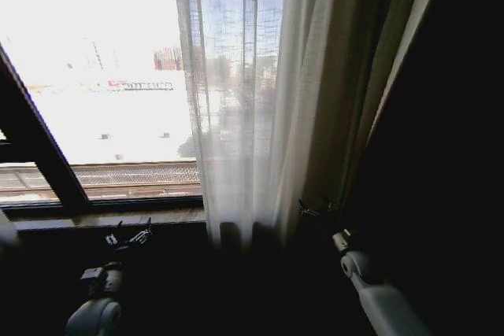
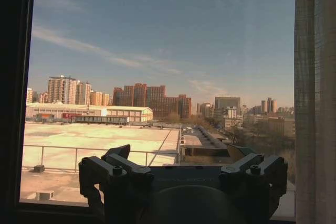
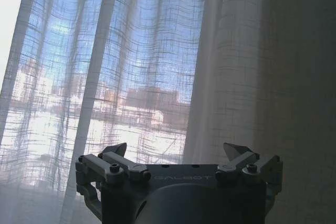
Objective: Open the curtains by pulling them apart, changing their state from closed to fully open.
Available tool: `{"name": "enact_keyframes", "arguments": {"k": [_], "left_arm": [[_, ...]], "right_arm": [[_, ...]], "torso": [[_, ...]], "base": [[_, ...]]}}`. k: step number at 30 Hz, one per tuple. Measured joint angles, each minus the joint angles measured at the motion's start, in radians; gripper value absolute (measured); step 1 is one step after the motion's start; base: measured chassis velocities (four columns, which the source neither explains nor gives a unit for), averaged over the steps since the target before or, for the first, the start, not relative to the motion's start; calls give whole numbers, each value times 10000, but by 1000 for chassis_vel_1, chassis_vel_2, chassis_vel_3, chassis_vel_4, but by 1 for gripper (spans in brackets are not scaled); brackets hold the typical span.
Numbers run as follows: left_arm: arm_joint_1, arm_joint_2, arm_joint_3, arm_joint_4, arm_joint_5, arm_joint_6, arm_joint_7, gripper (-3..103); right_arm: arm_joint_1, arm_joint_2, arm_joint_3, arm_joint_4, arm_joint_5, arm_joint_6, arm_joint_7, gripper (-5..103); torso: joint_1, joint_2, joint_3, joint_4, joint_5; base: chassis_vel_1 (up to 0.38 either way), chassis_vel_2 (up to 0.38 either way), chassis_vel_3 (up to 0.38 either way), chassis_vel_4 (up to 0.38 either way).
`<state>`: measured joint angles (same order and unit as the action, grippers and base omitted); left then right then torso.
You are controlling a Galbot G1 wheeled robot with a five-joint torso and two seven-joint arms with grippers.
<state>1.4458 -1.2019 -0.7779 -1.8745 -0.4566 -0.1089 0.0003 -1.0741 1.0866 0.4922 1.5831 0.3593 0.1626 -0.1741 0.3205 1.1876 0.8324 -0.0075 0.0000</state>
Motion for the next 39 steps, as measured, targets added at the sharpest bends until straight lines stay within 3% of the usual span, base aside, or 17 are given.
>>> {"name": "enact_keyframes", "arguments": {"k": [17,27,29,35,39], "left_arm": [[0,0,0,0,0,0,0,100],[0,1,-1,0,0,0,-4,100],[0,2,-3,1,0,0,-10,100],[0,1,-3,0,1,0,-11,100],[0,-2,5,-1,0,0,-1,100]], "right_arm": [[-32,111,-166,-39,-155,13,-107,100],[112,216,-400,-186,33,379,-65,100],[209,252,-440,-255,-157,440,-79,100],[593,365,-645,-595,-533,464,306,100],[1031,457,-808,-1166,-703,464,737,100]], "torso": [[0,0,0,1,1],[0,0,0,3,1],[0,0,-1,4,-12],[1,0,0,4,0],[1,-1,1,-8,9]], "base": [[355,359,-350,-349],[320,334,-336,-324],[197,152,-164,-186],[46,31,-37,-31],[-39,-44,44,38]]}}
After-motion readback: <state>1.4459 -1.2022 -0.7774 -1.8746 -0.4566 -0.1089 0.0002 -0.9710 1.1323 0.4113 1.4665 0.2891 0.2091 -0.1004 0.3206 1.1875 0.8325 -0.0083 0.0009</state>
